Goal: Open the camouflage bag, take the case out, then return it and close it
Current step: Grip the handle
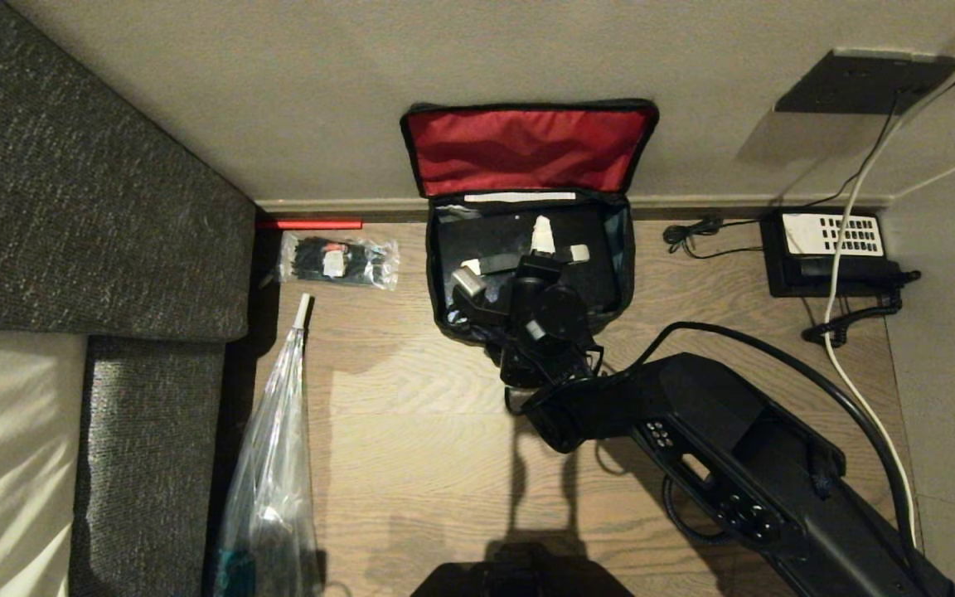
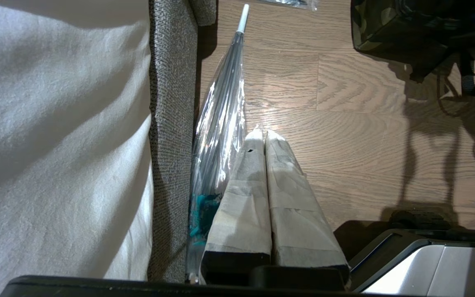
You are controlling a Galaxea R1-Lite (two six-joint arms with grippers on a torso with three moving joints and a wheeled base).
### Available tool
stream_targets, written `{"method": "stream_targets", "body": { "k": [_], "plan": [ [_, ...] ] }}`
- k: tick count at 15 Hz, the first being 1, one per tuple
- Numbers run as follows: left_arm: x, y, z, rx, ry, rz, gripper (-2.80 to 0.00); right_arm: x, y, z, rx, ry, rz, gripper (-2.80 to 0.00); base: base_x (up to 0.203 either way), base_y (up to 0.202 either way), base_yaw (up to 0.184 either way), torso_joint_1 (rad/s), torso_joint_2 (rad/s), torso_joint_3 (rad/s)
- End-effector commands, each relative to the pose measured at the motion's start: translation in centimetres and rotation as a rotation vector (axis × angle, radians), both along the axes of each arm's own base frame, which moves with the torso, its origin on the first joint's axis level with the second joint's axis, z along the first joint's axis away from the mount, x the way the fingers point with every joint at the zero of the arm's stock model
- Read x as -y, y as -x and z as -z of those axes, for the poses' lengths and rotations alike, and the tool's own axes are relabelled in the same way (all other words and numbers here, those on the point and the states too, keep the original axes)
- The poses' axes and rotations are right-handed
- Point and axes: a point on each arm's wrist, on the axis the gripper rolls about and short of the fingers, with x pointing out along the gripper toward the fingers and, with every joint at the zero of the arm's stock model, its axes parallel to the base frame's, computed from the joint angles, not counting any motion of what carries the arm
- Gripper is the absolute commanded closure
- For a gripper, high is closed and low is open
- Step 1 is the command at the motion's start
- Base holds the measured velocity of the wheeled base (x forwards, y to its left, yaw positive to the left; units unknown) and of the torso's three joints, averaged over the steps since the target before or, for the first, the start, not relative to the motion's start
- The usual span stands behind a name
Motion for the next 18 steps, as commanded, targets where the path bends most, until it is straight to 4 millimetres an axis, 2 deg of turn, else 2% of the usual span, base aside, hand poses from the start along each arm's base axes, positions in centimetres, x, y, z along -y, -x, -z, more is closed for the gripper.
{"method": "stream_targets", "body": {
  "k": [1, 8, 9, 13, 18],
  "plan": [
    [0.0, 0.0, 0.1, -0.001, 0.0, -0.001, 0.0, 0.3, -0.2, 0.0, 0.003, 0.004, 0.012, -2.8, 0.0, 0.0, 0.0, 0.0, 0.0, 0.0],
    [0.0, 0.0, 0.1, -0.001, 0.001, -0.001, 0.0, 0.7, -0.6, 0.0, -0.017, -0.001, 0.024, -2.8, 0.0, 0.0, 0.0, 0.0, 0.0, 0.0],
    [0.0, 0.0, 0.1, -0.001, 0.001, -0.001, 0.0, 0.7, -0.6, 0.2, -0.021, -0.009, 0.02, 0.0, 0.0, 0.0, 0.0, 0.0, 0.0, 0.0],
    [0.0, 0.0, 0.1, -0.001, 0.001, 0.0, 0.0, 0.1, -0.5, 1.6, -0.094, -0.044, -0.014, 0.0, 0.0, 0.0, 0.0, 0.0, 0.0, 0.0],
    [0.0, 0.0, 0.1, -0.001, 0.0, -0.001, 0.0, -0.7, 0.0, 2.0, -0.101, -0.039, -0.03, 0.0, 0.0, 0.0, 0.0, 0.0, 0.0, 0.0]
  ]
}}
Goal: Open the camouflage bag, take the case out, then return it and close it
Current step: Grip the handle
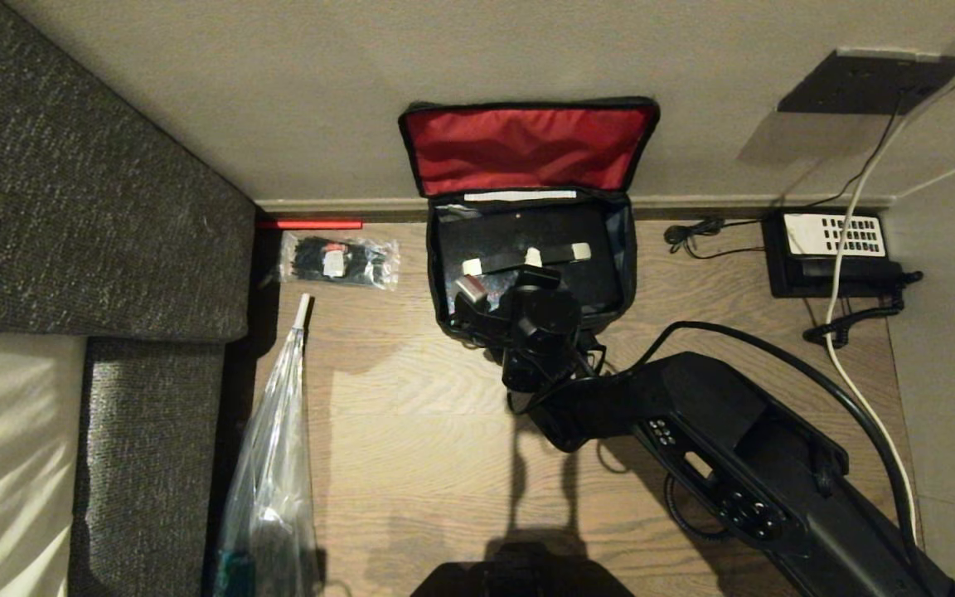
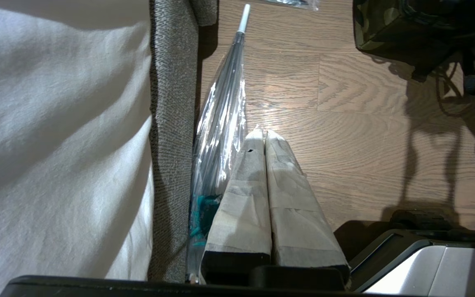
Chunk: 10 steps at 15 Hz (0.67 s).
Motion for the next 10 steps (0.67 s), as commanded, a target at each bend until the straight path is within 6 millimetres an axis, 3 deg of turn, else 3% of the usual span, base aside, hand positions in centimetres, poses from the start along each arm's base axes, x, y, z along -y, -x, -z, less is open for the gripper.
{"method": "stream_targets", "body": {
  "k": [1, 6, 8, 10],
  "plan": [
    [0.0, 0.0, 0.1, -0.001, 0.001, -0.002, 0.0, -0.5, 0.3, 0.3, 0.0, 0.004, -0.005, 0.0, 0.0, 0.0, 0.0, 0.0, 0.0, 0.0],
    [0.0, 0.0, 0.0, 0.0, 0.001, -0.001, 0.0, -1.6, 1.7, -0.4, -0.015, -0.005, -0.002, 0.0, 0.0, 0.0, 0.0, 0.0, 0.0, 0.0],
    [0.0, 0.0, 0.1, 0.0, 0.0, 0.0, 0.0, -1.9, 3.1, 0.0, -0.069, -0.019, 0.026, 0.0, 0.0, 0.0, 0.0, 0.0, 0.0, 0.0],
    [0.0, 0.0, 0.1, -0.001, 0.0, -0.002, 0.0, -2.3, 4.7, -1.2, -0.099, -0.04, 0.045, 0.0, 0.0, 0.0, 0.0, 0.0, 0.0, 0.0]
  ]
}}
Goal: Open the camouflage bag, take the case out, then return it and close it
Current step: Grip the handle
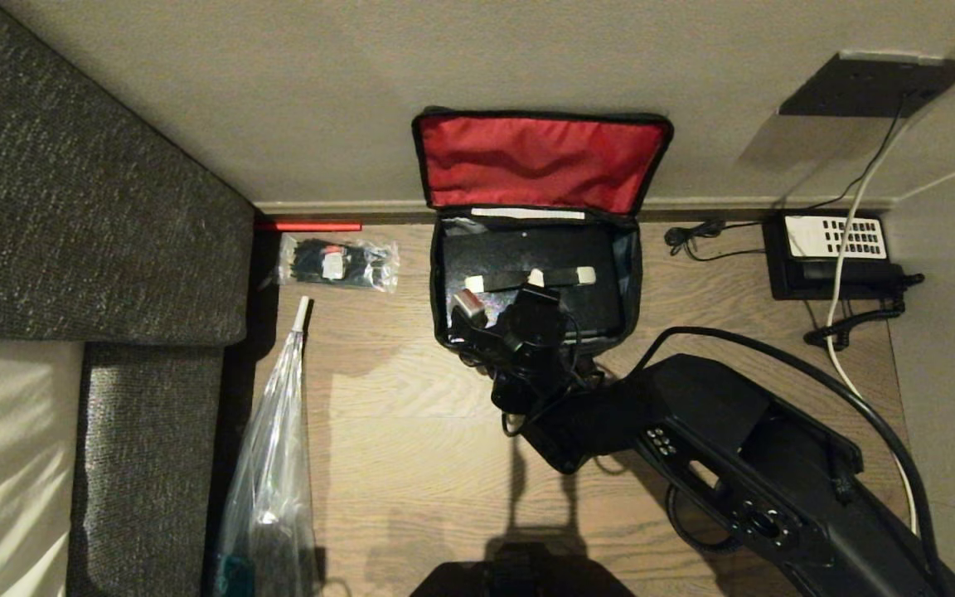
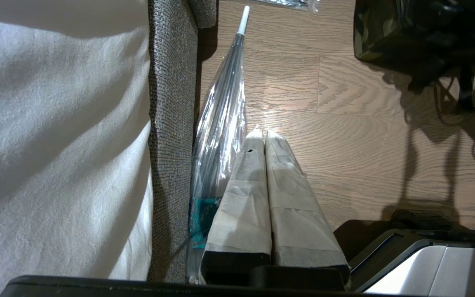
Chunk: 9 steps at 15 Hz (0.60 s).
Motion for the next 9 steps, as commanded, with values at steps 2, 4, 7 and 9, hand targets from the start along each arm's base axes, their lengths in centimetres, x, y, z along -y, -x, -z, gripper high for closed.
{"method": "stream_targets", "body": {
  "k": [2, 4, 7, 9],
  "plan": [
    [0.0, 0.0, 0.1, -0.001, 0.001, -0.001, 0.0, -1.5, 2.9, -3.6, -0.004, -0.017, -0.015, 0.0, 0.0, 0.0, 0.0, 0.0, 0.0, 0.0],
    [0.0, 0.0, 0.1, -0.002, 0.001, -0.001, 0.0, -2.1, 4.2, -4.0, -0.025, -0.008, -0.013, 0.0, 0.0, 0.0, 0.0, 0.0, 0.0, 0.0],
    [0.0, 0.0, 0.1, -0.001, 0.001, -0.001, 0.0, -2.3, 6.7, -4.4, -0.055, -0.017, -0.001, 0.0, 0.0, 0.0, 0.0, 0.0, 0.0, 0.0],
    [0.0, 0.0, 0.1, 0.001, 0.001, -0.001, 0.0, -1.8, 7.4, -4.4, -0.068, -0.013, 0.0, 0.0, 0.0, 0.0, 0.0, 0.0, 0.0, 0.0]
  ]
}}
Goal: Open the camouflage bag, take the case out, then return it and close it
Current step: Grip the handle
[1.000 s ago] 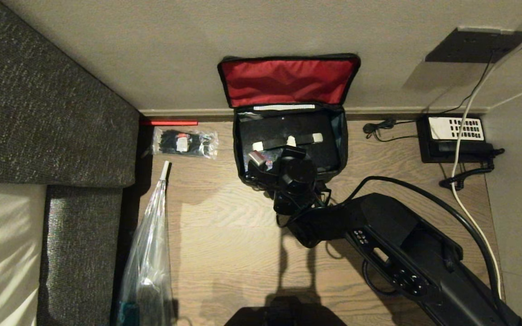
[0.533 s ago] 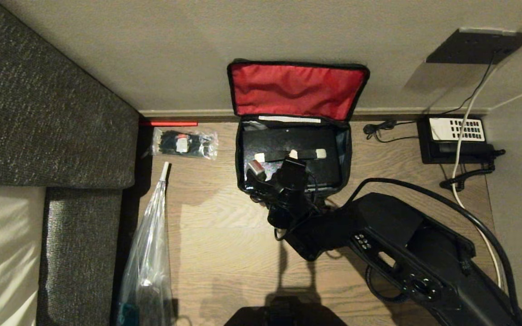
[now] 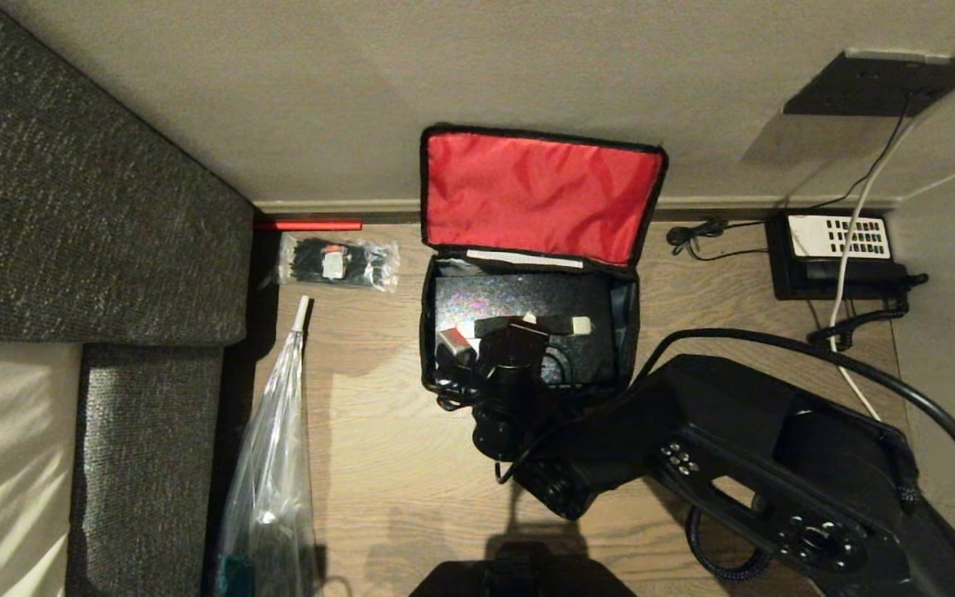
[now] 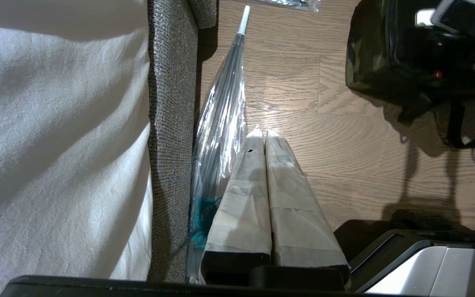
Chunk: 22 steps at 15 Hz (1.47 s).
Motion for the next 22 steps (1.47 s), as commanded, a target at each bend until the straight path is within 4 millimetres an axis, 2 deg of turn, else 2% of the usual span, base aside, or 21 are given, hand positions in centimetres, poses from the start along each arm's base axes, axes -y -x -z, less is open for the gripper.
{"method": "stream_targets", "body": {
  "k": [1, 5, 9, 11, 12, 13, 17, 20, 22],
  "plan": [
    [0.0, 0.0, 0.1, -0.001, 0.002, 0.0, 0.0, 0.7, 1.0, -2.0, 0.022, -0.029, 0.003, 0.0, 0.0, 0.0, 0.0, 0.0, 0.0, 0.0],
    [0.0, 0.0, 0.1, -0.001, 0.001, -0.001, 0.0, 1.0, 1.3, -2.1, 0.017, -0.032, 0.004, 0.0, 0.0, 0.0, 0.0, 0.0, 0.0, 0.0],
    [0.0, 0.0, 0.1, -0.001, 0.002, -0.001, 0.0, 0.5, 1.7, 0.5, -0.015, -0.062, -0.011, 0.0, 0.0, 0.0, 0.0, 0.0, 0.0, 0.0],
    [0.0, 0.0, 0.1, -0.001, 0.0, -0.001, 0.0, 0.4, 1.6, 1.2, -0.023, -0.064, -0.011, 0.0, 0.0, 0.0, 0.0, 0.0, 0.0, 0.0],
    [0.0, 0.0, 0.1, -0.001, 0.001, -0.001, 0.0, 0.5, 1.6, 1.7, -0.045, -0.044, -0.01, -0.89, 0.0, 0.0, 0.0, 0.0, 0.0, 0.0],
    [0.0, 0.0, 0.1, -0.001, 0.002, -0.001, 0.0, 0.4, 1.6, 2.2, -0.05, -0.071, -0.011, -2.8, 0.0, 0.0, 0.0, 0.0, 0.0, 0.0],
    [0.0, 0.0, 0.0, 0.001, 0.002, -0.001, 0.0, 0.7, 2.7, 4.0, -0.115, -0.064, -0.023, -2.8, 0.0, 0.0, 0.0, 0.0, 0.0, 0.0],
    [0.0, 0.0, 0.1, -0.001, 0.001, -0.001, 0.0, 2.0, 4.2, 1.6, -0.113, -0.114, -0.046, -2.8, 0.0, 0.0, 0.0, 0.0, 0.0, 0.0],
    [0.0, 0.0, 0.1, -0.001, 0.0, -0.001, 0.0, 3.6, 5.7, -1.1, -0.115, -0.156, -0.06, -2.8, 0.0, 0.0, 0.0, 0.0, 0.0, 0.0]
  ]
}}
